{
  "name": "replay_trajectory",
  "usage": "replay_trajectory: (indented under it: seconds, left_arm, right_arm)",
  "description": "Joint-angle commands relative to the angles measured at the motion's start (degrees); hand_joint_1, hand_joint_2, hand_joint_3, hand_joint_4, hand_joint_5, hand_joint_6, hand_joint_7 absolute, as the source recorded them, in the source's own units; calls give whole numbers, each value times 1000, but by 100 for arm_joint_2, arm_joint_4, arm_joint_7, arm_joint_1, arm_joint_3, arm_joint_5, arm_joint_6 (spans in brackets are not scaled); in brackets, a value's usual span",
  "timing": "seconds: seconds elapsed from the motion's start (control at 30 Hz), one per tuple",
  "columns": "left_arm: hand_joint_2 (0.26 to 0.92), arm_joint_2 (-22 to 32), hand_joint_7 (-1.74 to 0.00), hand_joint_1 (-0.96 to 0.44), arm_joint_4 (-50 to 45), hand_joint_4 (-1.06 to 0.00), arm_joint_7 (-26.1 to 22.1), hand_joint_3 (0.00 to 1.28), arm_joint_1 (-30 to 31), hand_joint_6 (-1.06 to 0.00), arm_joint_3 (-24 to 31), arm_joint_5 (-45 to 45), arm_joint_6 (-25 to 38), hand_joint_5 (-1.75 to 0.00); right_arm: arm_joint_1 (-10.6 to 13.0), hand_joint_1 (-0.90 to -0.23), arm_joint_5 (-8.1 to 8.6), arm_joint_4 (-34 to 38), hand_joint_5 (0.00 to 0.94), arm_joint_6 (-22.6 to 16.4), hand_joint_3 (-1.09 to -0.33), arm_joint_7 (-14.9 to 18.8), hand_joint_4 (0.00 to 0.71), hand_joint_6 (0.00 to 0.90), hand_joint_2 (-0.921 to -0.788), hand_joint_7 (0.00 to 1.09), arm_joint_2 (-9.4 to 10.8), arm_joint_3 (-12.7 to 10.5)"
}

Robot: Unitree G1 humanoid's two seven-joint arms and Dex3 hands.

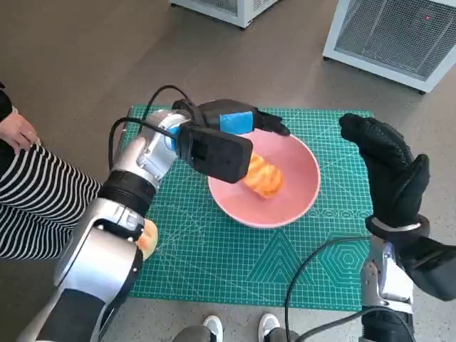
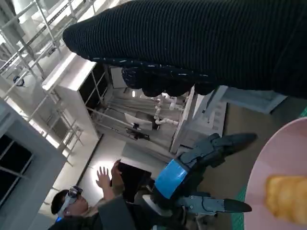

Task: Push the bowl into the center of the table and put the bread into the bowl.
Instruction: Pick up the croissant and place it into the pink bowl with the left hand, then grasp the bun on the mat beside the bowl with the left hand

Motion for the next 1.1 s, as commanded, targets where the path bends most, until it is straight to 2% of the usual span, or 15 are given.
replay_trajectory:
  seconds: [0.03, 0.27, 0.63, 0.8, 1.1]
  left_arm:
    - [809, 320, -37, -283, -396, -112, -123, 0, 117, -249, 101, -75, -113, 0]
    - [802, 1059, -33, -305, -1610, -118, -346, 0, 668, -264, 508, -433, -428, -4]
    - [820, 2407, -47, -403, -4084, -147, -883, 10, 2321, -315, 1594, -1492, -300, -11]
    - [814, 2962, -66, -442, -4626, -179, -1091, 5, 3001, -348, 1975, -1727, -135, -22]
    - [797, 3682, -79, -404, -5008, -240, -1610, 2, 4184, -398, 2430, -2210, -64, -26]
  right_arm:
    - [120, -673, -57, -18, 0, 29, -668, -87, 144, 100, -921, 414, 10, 5]
    - [110, -674, -72, -4, 0, 13, -668, -115, 143, 100, -921, 415, 37, 32]
    - [115, -677, -29, 9, 0, 7, -668, -75, 142, 98, -921, 416, 50, 41]
    - [92, -673, 7, 65, 0, -6, -669, -34, 142, 97, -921, 416, 55, 47]
    - [34, -675, 64, 94, 0, 62, -666, 4, 142, 97, -921, 418, 70, 98]
